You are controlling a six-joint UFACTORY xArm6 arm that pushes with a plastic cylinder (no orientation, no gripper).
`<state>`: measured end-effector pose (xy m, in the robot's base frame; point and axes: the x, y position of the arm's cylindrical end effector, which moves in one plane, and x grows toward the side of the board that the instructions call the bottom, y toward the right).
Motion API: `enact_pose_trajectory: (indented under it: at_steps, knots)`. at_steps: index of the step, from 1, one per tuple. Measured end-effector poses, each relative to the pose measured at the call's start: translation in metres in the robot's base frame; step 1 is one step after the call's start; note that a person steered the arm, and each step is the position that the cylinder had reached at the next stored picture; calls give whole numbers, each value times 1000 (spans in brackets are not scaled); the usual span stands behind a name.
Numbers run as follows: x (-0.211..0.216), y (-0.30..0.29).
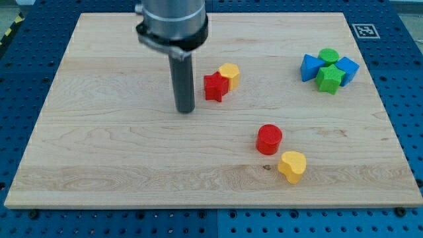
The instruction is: Move your arm to a yellow heart
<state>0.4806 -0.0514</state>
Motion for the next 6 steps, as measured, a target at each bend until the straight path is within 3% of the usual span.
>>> enact_pose_trajectory:
  at_steps: [2, 4, 6]
  knots:
    - [112, 104]
    - [138, 208]
    - [138, 165]
